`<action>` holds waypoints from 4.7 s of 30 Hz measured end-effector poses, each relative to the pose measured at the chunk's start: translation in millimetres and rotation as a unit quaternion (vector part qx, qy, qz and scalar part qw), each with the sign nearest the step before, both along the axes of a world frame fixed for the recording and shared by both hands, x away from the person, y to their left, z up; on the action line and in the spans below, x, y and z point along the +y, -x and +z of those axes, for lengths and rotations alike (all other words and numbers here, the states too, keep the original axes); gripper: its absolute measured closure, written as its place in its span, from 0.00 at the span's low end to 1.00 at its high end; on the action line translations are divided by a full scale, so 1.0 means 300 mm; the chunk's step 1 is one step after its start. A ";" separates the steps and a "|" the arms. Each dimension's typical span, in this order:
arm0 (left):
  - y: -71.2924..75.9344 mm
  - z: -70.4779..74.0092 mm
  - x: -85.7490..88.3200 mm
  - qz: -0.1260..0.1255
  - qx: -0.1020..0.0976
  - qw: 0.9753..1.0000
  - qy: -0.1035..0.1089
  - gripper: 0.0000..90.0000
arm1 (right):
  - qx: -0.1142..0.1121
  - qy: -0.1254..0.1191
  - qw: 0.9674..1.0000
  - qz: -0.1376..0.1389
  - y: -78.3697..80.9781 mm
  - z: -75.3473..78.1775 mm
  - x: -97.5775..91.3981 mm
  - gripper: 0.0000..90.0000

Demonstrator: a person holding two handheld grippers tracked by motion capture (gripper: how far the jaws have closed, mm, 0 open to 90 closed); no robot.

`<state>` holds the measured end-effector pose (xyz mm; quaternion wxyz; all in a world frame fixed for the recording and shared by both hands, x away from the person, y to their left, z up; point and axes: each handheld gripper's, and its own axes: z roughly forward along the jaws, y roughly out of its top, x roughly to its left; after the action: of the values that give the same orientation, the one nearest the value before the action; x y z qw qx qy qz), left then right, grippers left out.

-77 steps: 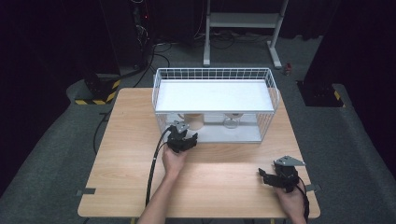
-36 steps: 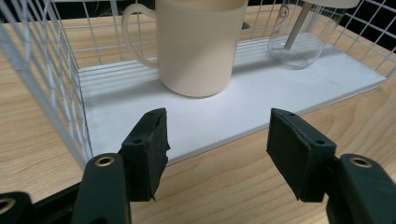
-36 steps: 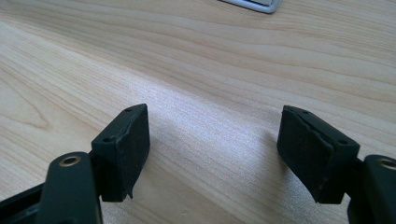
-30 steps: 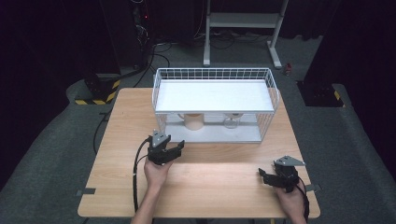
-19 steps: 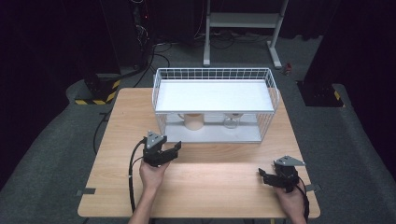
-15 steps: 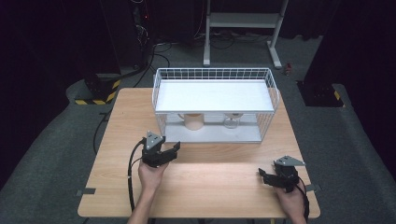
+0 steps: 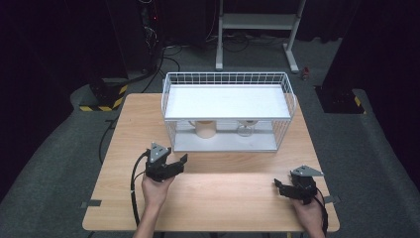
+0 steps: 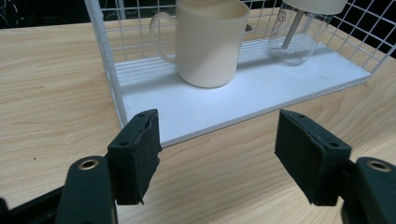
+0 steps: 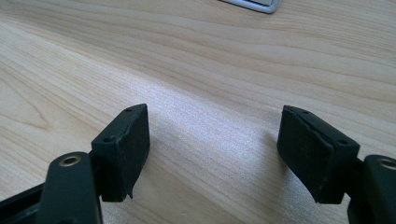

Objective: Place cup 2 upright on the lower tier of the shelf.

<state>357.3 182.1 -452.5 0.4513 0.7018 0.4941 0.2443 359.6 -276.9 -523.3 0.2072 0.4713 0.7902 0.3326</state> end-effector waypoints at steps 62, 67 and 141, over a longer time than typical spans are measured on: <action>0.152 -0.045 0.100 0.035 0.021 0.998 -0.041 0.30 | 0.000 0.000 1.000 0.000 0.000 0.000 0.000 0.28; 0.159 -0.063 0.114 0.040 0.026 0.998 -0.039 0.30 | 0.000 0.000 1.000 0.000 0.000 0.000 0.000 0.28; 0.084 -0.253 0.113 0.083 0.095 0.988 -0.088 0.27 | 0.000 0.000 1.000 -0.001 0.002 0.000 0.000 0.28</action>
<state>332.2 216.2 -528.4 0.3170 0.7155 0.5677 0.2553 359.1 -276.8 -523.2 0.2073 0.4726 0.7895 0.3322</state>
